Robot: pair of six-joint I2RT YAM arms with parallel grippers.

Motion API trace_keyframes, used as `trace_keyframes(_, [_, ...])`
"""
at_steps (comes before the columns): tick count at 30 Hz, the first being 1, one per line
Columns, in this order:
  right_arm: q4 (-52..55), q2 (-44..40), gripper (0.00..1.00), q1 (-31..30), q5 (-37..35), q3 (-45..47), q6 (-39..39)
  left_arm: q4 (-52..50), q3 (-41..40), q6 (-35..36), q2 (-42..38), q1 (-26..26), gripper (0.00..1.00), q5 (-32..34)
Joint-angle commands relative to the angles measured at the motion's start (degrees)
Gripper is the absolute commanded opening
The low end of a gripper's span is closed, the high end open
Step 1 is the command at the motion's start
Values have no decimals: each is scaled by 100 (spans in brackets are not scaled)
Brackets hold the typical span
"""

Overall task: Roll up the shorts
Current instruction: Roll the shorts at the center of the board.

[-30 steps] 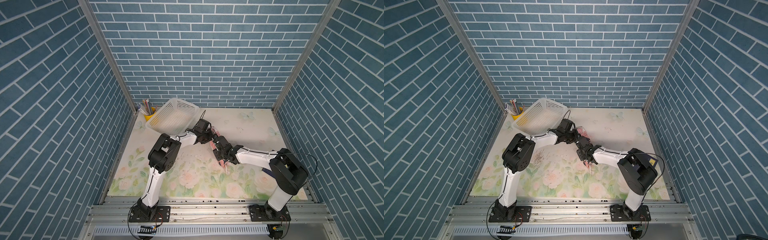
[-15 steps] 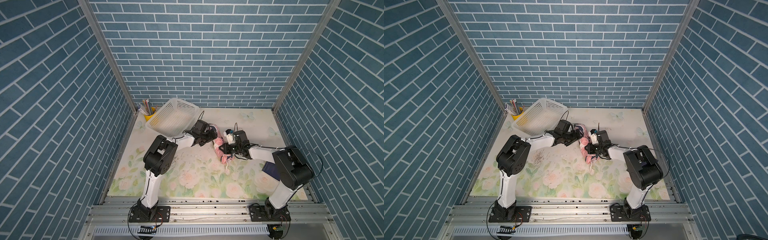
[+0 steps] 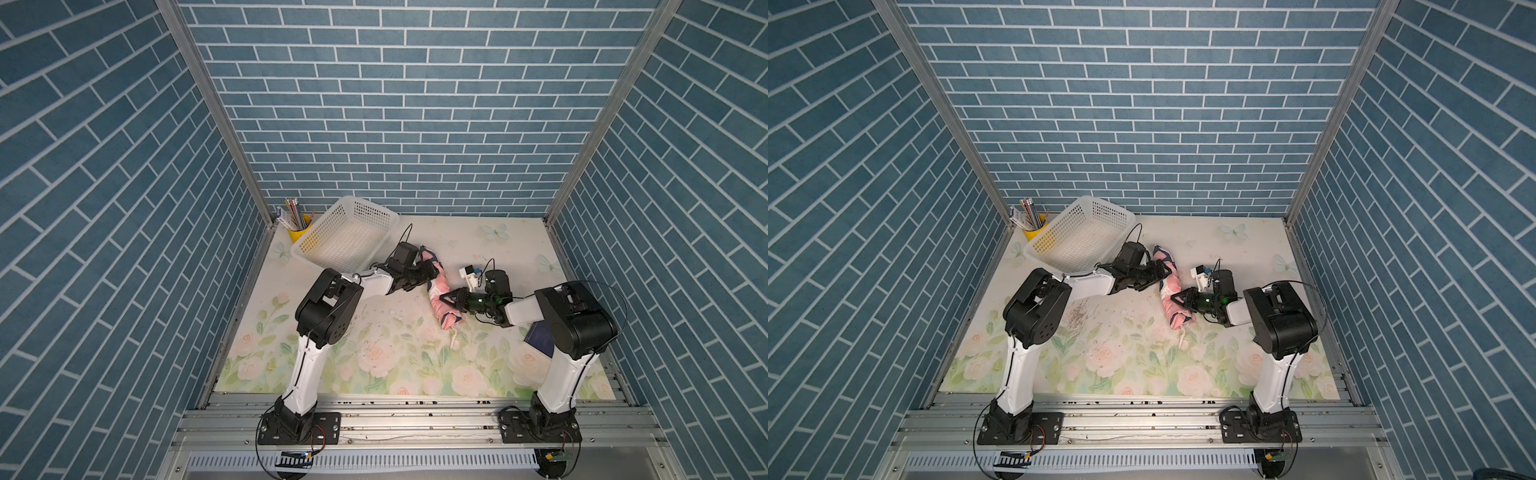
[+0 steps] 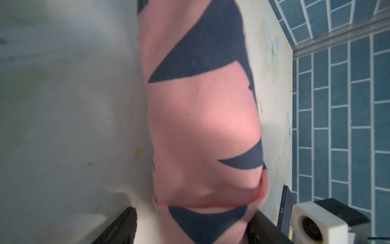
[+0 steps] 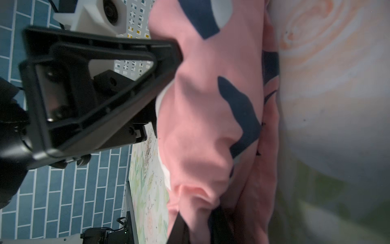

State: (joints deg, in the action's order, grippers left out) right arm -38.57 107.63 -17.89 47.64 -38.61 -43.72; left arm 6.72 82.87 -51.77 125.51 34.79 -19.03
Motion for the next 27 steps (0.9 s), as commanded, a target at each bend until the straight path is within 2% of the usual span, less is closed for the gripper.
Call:
trace_keyframes(1, [80,183,14,-30,352,162,-334,-157,319,31,246,27,71,41])
trace_keyframes(3, [217,158,19,-26,346,124,-263,-209,352,7,310,20,51,78])
trace_keyframes(7, [1228,-144,40,-23,103,-117,338,-345,387,86,328,20,20,109])
trace_keyframes(9, [1688,-457,47,62,-18,-205,595,-407,366,159,305,13,15,135])
trace_keyframes(13, [2650,-1157,59,417,-516,-395,1133,-429,306,220,273,6,14,127])
trace_keyframes(17, [3231,-1108,69,531,-715,-848,1564,-400,158,269,208,6,13,96])
trace_keyframes(19, [3259,-875,100,532,-756,-1091,1628,-378,84,302,178,-7,12,78])
trace_keyframes(23, [3088,-412,100,532,-866,-1411,1577,-369,-107,381,91,-15,7,45])
trace_keyframes(27, [2983,44,98,484,-729,-1646,1541,-55,-632,391,-83,-64,6,-17])
